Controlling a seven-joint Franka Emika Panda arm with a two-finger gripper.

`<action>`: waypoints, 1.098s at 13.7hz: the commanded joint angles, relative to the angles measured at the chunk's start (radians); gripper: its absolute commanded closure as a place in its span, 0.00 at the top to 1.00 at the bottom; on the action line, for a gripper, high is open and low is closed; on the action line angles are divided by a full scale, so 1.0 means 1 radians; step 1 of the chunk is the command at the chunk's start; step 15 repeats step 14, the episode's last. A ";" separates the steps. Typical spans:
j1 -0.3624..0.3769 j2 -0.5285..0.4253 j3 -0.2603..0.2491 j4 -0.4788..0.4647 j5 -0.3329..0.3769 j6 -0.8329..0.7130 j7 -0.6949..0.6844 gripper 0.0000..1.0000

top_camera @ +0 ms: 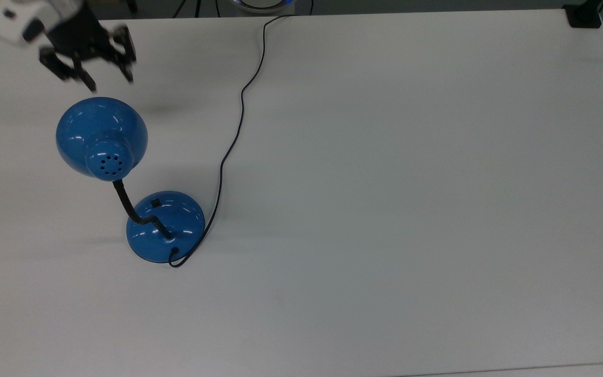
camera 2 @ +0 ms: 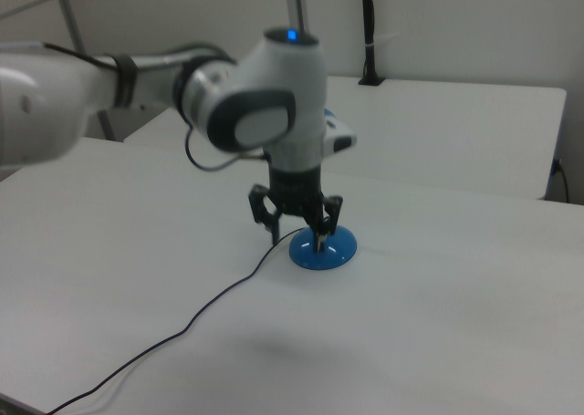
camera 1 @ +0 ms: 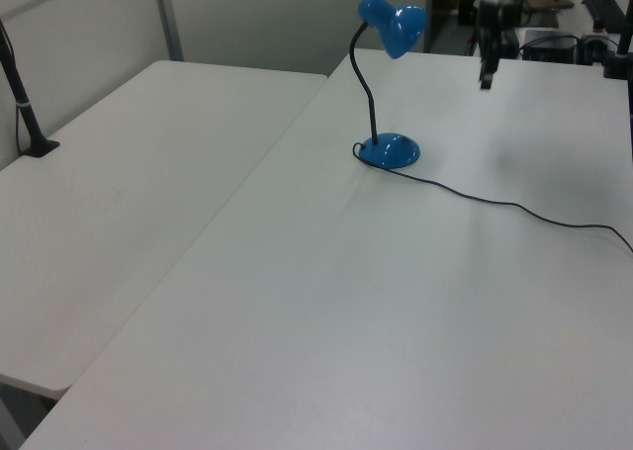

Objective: Turn off the lamp

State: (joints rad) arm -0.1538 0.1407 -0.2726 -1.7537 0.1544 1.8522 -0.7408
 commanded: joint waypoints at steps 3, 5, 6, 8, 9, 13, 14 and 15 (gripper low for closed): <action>0.094 -0.084 0.000 0.145 -0.157 -0.304 0.174 1.00; 0.186 -0.137 0.009 0.146 -0.161 -0.298 0.431 1.00; 0.210 -0.150 0.016 0.146 -0.161 -0.291 0.502 1.00; 0.226 -0.153 0.041 0.142 -0.156 -0.246 0.578 1.00; 0.224 -0.156 0.055 0.134 -0.148 -0.214 0.592 1.00; 0.223 -0.145 0.062 0.125 -0.151 -0.143 0.595 1.00; 0.223 -0.145 0.064 0.123 -0.151 -0.145 0.594 1.00; 0.223 -0.145 0.064 0.123 -0.151 -0.145 0.594 1.00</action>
